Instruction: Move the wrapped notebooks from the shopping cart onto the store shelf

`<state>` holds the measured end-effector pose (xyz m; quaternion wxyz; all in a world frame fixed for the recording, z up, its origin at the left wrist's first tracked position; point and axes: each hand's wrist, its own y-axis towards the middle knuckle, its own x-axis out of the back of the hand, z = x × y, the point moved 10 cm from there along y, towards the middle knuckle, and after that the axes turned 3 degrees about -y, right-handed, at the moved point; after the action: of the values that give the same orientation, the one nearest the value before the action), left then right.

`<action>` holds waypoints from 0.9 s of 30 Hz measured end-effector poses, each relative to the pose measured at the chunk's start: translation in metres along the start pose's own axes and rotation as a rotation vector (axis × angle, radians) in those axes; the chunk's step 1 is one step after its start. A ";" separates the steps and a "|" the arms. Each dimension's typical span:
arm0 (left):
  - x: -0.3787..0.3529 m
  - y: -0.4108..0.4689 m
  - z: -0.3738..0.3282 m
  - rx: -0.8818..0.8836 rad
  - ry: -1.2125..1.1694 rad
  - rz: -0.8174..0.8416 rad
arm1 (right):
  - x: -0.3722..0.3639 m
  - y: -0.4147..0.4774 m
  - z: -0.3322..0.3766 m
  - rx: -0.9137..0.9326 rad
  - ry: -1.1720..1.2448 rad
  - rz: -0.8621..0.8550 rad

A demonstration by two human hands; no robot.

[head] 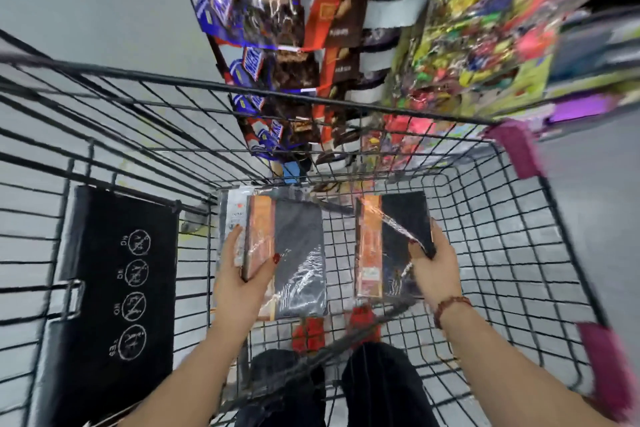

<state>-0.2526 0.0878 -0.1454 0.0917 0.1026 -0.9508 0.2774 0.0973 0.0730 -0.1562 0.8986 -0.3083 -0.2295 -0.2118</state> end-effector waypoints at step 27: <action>-0.271 -0.325 -0.224 -0.544 -0.112 0.372 | 0.480 -0.173 -0.041 0.345 0.674 -0.405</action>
<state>0.1148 -0.0183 0.1432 0.0113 -0.0861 -0.9960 0.0194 0.4051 -0.1929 0.1549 0.9021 -0.0156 -0.0109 -0.4312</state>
